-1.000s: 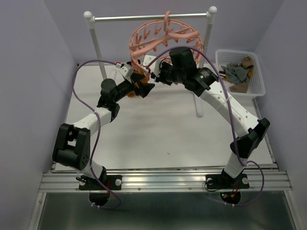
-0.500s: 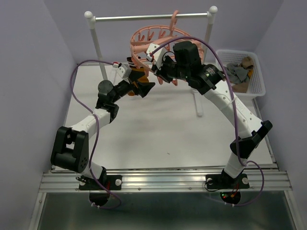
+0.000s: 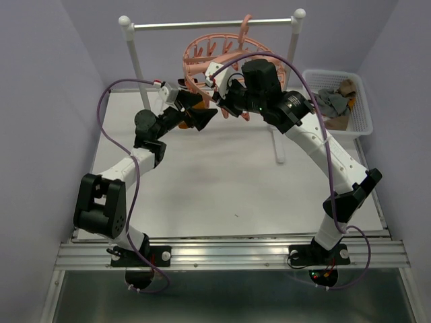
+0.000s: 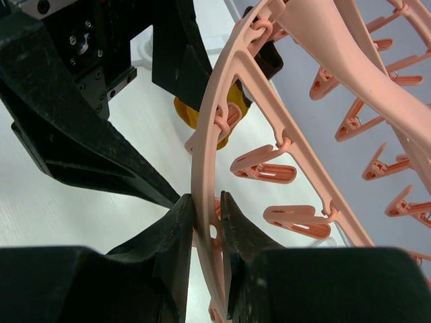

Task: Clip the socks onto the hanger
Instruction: Open the clamp at the hanger.

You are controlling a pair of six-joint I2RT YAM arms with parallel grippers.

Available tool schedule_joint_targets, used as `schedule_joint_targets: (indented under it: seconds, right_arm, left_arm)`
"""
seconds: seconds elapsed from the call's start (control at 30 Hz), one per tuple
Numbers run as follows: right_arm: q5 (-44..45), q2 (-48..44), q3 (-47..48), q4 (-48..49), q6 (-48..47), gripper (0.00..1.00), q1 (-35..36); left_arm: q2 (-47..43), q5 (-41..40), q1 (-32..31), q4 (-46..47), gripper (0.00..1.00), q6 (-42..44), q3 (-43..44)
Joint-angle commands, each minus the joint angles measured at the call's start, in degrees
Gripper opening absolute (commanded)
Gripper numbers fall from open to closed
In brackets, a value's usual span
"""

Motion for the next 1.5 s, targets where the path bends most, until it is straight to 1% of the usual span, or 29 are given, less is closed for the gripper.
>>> schedule_joint_targets:
  seconds: [0.0, 0.03, 0.13, 0.27, 0.4, 0.5, 0.57, 0.63, 0.87, 0.97, 1.07, 1.27, 1.33, 1.47]
  right_arm:
    - [3.4, -1.7, -0.1, 1.5, 1.4, 0.01, -0.3]
    - [3.5, -1.7, -0.2, 1.6, 1.4, 0.01, -0.3]
    - [3.8, -1.6, -0.1, 1.9, 1.3, 0.01, -0.3]
    - [3.2, -1.3, 0.4, 1.8, 1.2, 0.01, -0.3]
    - [3.3, -1.0, 0.7, 1.9, 1.1, 0.01, -0.3]
    - [3.3, -0.7, 0.9, 1.8, 1.1, 0.01, -0.3]
    - [3.4, -0.7, 0.9, 1.8, 1.1, 0.01, -0.3]
    - [3.7, -0.5, 0.9, 1.9, 0.8, 0.01, -0.3]
    - [4.3, 0.1, 1.0, 1.9, 0.7, 0.01, -0.3]
    - [4.3, 0.2, 1.2, 2.0, 0.7, 0.01, -0.3]
    - [4.6, 0.4, 1.2, 2.0, 0.8, 0.01, -0.3]
    - [4.8, 0.3, 0.9, 2.0, 0.6, 0.01, -0.3]
    - [4.7, 0.3, 1.0, 2.1, 0.5, 0.01, -0.3]
    - [4.9, 0.2, 1.0, 2.2, 0.7, 0.01, -0.3]
  left_arm:
    - [1.7, 4.7, 1.4, 9.9, 0.91, -6.8, 3.6]
    - [2.8, 5.3, 1.7, 12.4, 0.91, -9.2, 4.2]
    - [4.9, 7.5, 2.3, 15.1, 0.89, -12.4, 5.8]
    - [7.3, 9.4, 2.7, 16.6, 0.88, -14.5, 7.9]
    - [9.6, 10.8, 3.2, 21.2, 0.87, -18.1, 9.6]
    - [10.4, 11.1, 3.1, 22.5, 0.85, -19.5, 10.2]
    - [10.4, 11.1, 3.1, 22.6, 0.83, -19.7, 10.3]
    - [9.7, 10.5, 3.2, 23.0, 0.79, -19.5, 9.5]
    - [8.8, 9.9, 3.1, 23.4, 0.78, -18.9, 9.1]
    - [8.0, 9.0, 3.1, 22.8, 0.77, -18.4, 8.9]
    - [7.1, 8.0, 3.1, 21.7, 0.73, -17.6, 8.7]
    - [5.7, 7.3, 3.1, 19.6, 0.73, -15.9, 8.6]
    - [5.6, 7.2, 3.1, 19.7, 0.71, -16.1, 8.8]
    - [5.1, 6.8, 3.0, 19.0, 0.70, -15.5, 8.6]
